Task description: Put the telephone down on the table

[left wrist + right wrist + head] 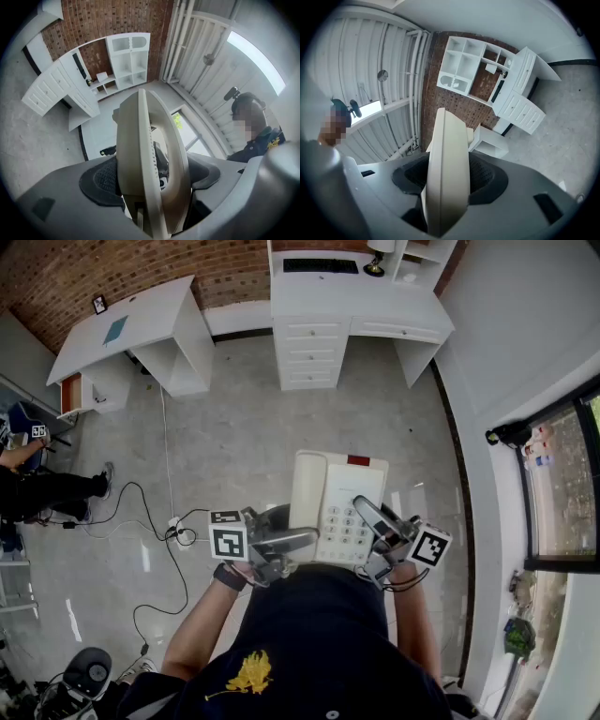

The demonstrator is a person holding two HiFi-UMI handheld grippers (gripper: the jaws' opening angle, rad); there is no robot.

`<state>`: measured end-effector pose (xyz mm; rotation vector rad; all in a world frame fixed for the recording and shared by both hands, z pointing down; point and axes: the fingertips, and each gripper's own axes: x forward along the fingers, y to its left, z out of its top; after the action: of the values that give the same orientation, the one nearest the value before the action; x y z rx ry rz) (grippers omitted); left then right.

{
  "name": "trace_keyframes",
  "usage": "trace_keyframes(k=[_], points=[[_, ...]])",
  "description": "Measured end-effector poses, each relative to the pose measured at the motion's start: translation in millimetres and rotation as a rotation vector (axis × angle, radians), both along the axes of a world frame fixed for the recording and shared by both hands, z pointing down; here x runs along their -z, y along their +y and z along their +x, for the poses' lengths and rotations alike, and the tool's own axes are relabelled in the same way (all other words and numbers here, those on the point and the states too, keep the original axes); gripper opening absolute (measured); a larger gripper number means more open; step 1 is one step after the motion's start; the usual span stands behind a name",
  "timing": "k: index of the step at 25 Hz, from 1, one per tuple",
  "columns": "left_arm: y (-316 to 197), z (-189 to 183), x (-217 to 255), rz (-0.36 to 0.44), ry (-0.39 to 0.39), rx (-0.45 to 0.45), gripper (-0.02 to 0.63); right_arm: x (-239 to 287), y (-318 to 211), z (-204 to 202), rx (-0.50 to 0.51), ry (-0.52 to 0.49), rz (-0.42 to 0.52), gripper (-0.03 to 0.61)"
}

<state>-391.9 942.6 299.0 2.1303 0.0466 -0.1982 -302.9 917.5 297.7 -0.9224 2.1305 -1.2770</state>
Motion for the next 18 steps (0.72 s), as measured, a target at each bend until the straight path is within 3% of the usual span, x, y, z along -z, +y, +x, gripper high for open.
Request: trace_keyframes(k=[12,18], points=[[-13,-4,-25,-0.056,-0.030,-0.034,0.416,-20,-17,-9,0.018,-0.011,-0.045,0.206],[-36,-24,-36,-0.072,-0.064,-0.049,0.417,-23,-41,-34,0.021,0.070,-0.049,0.206]])
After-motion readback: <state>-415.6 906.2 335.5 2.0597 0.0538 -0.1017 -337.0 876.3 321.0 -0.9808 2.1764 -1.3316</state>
